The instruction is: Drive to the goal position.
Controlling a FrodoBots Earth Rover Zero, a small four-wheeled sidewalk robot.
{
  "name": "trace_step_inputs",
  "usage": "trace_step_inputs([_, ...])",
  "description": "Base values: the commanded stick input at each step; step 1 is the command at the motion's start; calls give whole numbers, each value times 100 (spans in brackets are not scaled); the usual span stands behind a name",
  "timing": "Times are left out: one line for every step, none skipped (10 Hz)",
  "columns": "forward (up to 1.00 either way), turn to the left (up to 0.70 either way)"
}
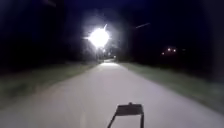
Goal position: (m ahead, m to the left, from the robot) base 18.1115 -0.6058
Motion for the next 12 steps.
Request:
trace_step_inputs([100,0])
trace_step_inputs([100,0])
trace_step_inputs([100,0])
trace_step_inputs([100,0])
trace_step_inputs([100,0])
trace_step_inputs([100,0])
trace_step_inputs([100,0])
trace_step_inputs([100,0])
trace_step_inputs([100,0])
trace_step_inputs([100,0])
trace_step_inputs([100,0])
trace_step_inputs([100,0])
